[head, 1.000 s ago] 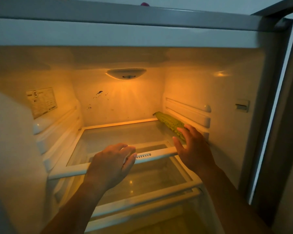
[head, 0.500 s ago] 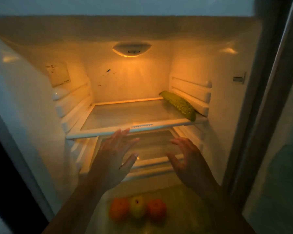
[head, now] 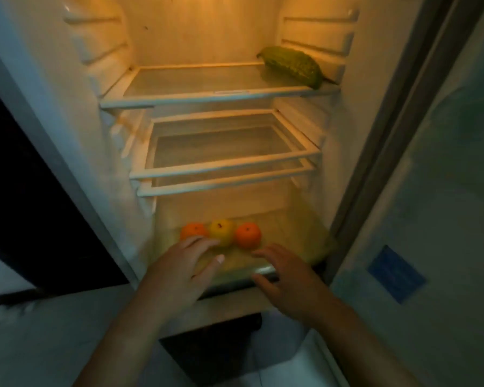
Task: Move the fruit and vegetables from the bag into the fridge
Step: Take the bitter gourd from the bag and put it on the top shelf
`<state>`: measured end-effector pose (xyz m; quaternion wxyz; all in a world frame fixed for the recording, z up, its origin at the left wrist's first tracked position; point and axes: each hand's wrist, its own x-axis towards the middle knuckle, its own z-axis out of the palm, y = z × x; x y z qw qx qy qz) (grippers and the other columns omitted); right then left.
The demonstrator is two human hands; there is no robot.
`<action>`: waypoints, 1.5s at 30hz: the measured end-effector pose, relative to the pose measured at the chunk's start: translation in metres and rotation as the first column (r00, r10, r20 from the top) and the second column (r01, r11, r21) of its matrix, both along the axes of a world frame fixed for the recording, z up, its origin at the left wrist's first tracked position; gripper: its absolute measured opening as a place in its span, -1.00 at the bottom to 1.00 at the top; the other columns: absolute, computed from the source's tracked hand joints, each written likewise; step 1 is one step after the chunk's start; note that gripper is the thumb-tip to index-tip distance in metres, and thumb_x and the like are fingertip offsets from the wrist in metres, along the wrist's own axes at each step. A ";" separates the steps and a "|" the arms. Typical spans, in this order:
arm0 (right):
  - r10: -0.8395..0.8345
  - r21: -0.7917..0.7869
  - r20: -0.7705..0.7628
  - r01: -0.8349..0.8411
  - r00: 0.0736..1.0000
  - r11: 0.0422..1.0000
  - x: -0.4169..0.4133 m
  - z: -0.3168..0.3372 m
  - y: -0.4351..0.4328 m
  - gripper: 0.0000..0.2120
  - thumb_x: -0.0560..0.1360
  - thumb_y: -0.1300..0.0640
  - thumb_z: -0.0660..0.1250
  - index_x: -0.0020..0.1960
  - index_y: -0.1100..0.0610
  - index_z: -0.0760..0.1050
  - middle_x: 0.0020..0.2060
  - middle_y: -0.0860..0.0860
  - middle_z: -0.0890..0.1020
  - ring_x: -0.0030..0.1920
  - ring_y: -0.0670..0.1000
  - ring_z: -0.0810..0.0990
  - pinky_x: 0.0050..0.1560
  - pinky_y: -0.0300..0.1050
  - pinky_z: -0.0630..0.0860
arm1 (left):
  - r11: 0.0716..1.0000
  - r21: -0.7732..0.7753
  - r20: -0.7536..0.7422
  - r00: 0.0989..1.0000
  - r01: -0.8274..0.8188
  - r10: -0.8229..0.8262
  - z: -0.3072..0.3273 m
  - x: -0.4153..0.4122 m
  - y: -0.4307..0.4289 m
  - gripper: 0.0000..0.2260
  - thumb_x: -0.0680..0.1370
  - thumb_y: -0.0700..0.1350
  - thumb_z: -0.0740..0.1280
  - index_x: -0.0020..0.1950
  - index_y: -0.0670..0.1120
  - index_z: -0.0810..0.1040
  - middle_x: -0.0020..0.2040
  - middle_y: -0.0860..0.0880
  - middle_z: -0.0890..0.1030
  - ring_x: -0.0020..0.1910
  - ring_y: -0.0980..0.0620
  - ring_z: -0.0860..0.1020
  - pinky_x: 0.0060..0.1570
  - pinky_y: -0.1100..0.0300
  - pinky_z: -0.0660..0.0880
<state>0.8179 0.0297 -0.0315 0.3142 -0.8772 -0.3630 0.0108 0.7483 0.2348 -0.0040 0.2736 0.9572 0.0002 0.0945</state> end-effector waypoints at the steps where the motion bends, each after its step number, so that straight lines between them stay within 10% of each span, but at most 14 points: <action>1: -0.025 -0.027 -0.014 0.025 1.000 0.999 -0.012 -0.005 -0.002 -0.50 0.42 -0.22 0.11 0.22 0.04 0.44 0.15 -0.03 0.50 0.18 -0.04 0.46 0.16 -0.20 0.38 | 1.000 -0.009 -0.038 0.999 0.020 -0.021 -0.003 -0.003 -0.002 -0.50 0.47 0.33 0.06 0.30 0.14 0.43 0.30 0.16 0.42 0.27 0.18 0.39 0.22 0.17 0.38; 27: -0.542 -0.378 -0.298 0.424 0.786 0.823 -0.260 -0.031 -0.061 -0.58 0.54 -0.11 0.21 0.37 -0.07 0.30 0.37 -0.11 0.36 0.33 -0.10 0.35 0.29 -0.25 0.26 | 0.869 -0.176 -0.369 0.788 0.462 -0.493 -0.074 -0.134 -0.052 -0.65 0.55 0.12 0.20 0.31 0.10 0.44 0.28 0.17 0.43 0.23 0.19 0.42 0.11 0.31 0.34; 45: -0.813 -0.249 -0.327 0.786 0.482 0.566 -0.449 -0.021 -0.330 -0.60 0.52 -0.14 0.22 0.33 -0.12 0.32 0.27 -0.21 0.42 0.19 -0.17 0.44 0.10 -0.33 0.36 | 0.658 -0.285 -0.431 0.521 0.697 -0.737 -0.067 -0.241 -0.353 -0.73 0.56 0.12 0.19 0.25 0.19 0.46 0.19 0.22 0.48 0.17 0.28 0.42 0.10 0.27 0.37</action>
